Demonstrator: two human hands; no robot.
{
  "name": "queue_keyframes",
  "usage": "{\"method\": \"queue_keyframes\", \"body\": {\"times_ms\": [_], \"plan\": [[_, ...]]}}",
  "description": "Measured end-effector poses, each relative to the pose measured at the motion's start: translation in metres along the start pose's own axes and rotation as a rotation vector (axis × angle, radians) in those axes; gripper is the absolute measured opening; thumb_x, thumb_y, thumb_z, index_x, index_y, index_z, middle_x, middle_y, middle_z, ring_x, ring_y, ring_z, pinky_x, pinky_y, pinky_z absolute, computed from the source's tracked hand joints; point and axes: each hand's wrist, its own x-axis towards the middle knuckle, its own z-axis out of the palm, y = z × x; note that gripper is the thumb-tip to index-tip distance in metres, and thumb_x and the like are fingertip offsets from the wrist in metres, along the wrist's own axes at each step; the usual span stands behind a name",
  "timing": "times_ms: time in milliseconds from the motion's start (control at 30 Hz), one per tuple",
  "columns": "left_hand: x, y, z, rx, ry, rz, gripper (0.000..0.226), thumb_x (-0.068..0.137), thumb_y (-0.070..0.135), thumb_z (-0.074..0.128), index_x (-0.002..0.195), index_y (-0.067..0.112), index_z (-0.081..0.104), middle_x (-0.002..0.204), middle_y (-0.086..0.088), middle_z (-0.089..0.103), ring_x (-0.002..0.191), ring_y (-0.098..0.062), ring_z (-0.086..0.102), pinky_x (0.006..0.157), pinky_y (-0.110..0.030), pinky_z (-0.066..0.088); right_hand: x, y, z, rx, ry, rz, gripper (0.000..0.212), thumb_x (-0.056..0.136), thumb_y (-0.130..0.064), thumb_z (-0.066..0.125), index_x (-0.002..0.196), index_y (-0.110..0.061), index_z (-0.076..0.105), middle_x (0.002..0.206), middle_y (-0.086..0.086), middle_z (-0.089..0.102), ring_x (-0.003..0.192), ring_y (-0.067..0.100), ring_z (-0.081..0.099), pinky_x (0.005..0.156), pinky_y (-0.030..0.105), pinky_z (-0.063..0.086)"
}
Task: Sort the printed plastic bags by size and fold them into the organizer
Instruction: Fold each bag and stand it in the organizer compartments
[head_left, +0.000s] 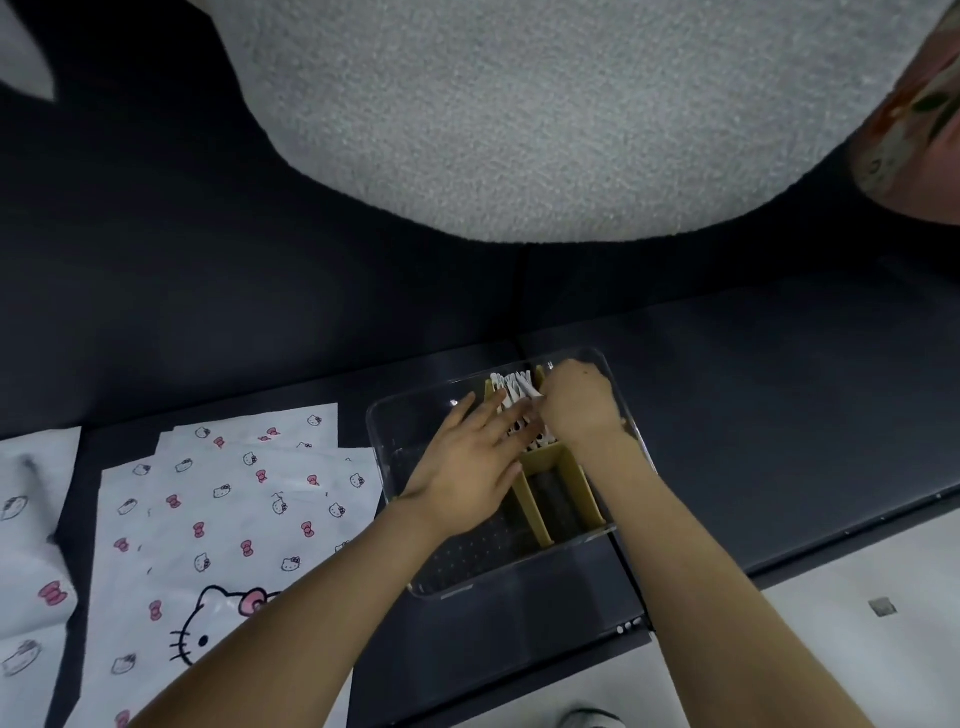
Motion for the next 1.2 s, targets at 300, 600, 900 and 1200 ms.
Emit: {"method": "queue_keyframes", "body": {"times_ms": [300,600,900,1200], "plan": [[-0.005,-0.003,0.008,-0.044,0.072,-0.002,0.044,0.088,0.029,0.047,0.130,0.018,0.057,0.138,-0.007,0.052,0.129,-0.031,0.046,0.107,-0.046,0.025,-0.020,0.022,0.017,0.477,0.114,0.052,0.035,0.091,-0.029,0.062,0.057,-0.021,0.059,0.046,-0.009,0.044,0.042,0.005,0.039,0.044,0.018,0.026],[-0.047,-0.004,-0.013,-0.153,0.150,-0.142,0.042,0.091,0.030,0.041,0.128,0.018,0.059,0.139,-0.007,0.052,0.133,-0.028,0.042,0.111,-0.043,0.028,-0.045,0.010,0.016,0.279,0.445,0.051,0.024,0.093,-0.024,0.056,0.082,-0.009,0.070,0.071,0.006,0.063,0.063,0.024,0.060,0.051,0.023,0.032],[-0.275,-0.045,0.020,-0.173,-0.093,-0.708,0.073,0.100,0.052,0.010,0.112,0.013,0.070,0.125,-0.015,0.061,0.115,-0.039,0.057,0.090,-0.049,0.047,-0.183,-0.105,0.105,0.216,0.101,-0.627,0.043,0.080,-0.050,0.045,0.091,-0.022,0.075,0.090,-0.005,0.072,0.079,0.013,0.068,0.070,0.022,0.054],[-0.364,-0.049,0.018,-0.237,-0.055,-0.637,0.065,0.096,0.062,0.023,0.117,0.020,0.069,0.131,-0.003,0.058,0.120,-0.025,0.056,0.102,-0.027,0.034,-0.217,-0.122,0.176,-0.089,-0.255,-0.603,0.047,0.079,-0.060,0.038,0.098,-0.035,0.074,0.123,0.003,0.065,0.117,0.024,0.060,0.106,0.050,0.024]]}}
